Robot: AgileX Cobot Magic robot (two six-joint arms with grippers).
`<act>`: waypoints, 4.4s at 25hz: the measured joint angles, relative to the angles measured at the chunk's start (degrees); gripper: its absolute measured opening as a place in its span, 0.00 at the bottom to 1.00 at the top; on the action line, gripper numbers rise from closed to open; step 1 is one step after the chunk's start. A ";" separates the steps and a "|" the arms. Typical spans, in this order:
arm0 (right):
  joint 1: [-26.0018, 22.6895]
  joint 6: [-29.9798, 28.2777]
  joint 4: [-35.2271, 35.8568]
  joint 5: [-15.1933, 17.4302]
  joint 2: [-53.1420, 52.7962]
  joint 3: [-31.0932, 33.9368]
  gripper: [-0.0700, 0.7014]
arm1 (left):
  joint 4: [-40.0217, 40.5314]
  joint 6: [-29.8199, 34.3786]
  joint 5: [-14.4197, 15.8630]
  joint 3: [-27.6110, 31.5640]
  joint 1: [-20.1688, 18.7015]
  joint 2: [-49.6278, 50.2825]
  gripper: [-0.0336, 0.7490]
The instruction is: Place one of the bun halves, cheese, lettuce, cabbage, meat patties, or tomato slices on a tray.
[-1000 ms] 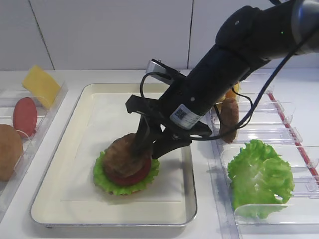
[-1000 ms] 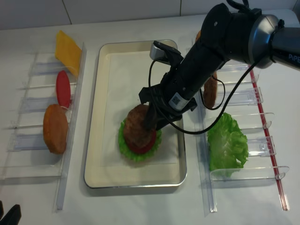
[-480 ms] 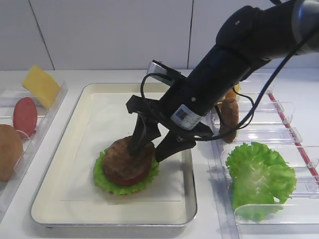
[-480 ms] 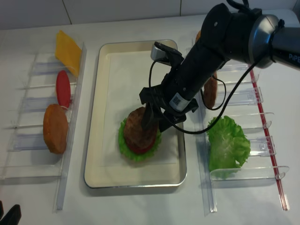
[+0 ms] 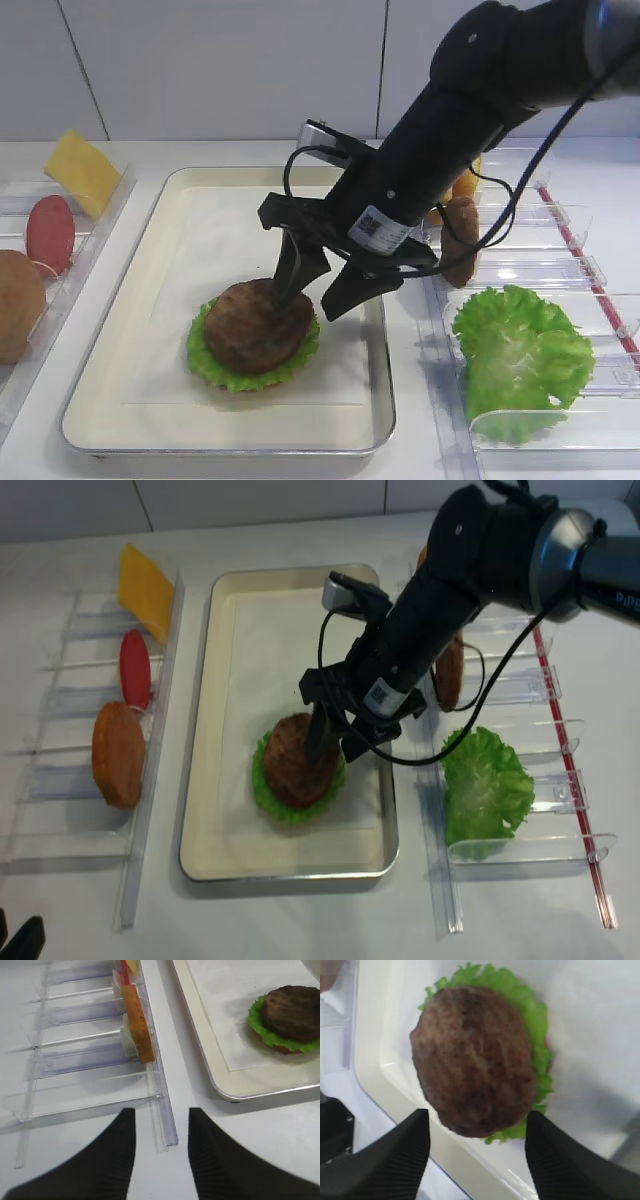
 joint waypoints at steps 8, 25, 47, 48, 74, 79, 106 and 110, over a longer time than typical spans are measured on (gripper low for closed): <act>0.00 8.01 -11.83 4.15 0.00 -7.04 0.64 | 0.00 0.00 0.00 0.00 0.00 0.00 0.38; 0.00 20.78 -38.75 12.45 -0.74 -25.76 0.64 | 0.00 0.00 0.00 0.00 0.00 0.00 0.38; -19.78 21.53 -47.81 13.12 -29.65 -4.93 0.63 | 0.00 0.00 0.00 0.00 0.00 0.00 0.38; -19.78 21.27 -47.81 13.22 -31.65 -2.83 0.63 | 0.00 0.00 0.00 0.00 0.00 0.00 0.38; -19.78 17.82 -47.81 14.63 -98.44 39.61 0.63 | 0.00 0.00 0.00 0.00 0.00 0.00 0.38; -19.93 17.45 -47.81 13.10 -106.74 42.09 0.63 | 0.00 0.00 0.00 0.00 0.00 0.00 0.38; -30.05 13.63 -45.39 7.24 -107.44 44.55 0.56 | 0.00 0.00 0.00 0.08 0.00 0.00 0.38; -30.05 13.63 -45.39 7.24 -107.44 44.55 0.56 | 0.00 0.00 0.00 0.08 0.00 0.00 0.38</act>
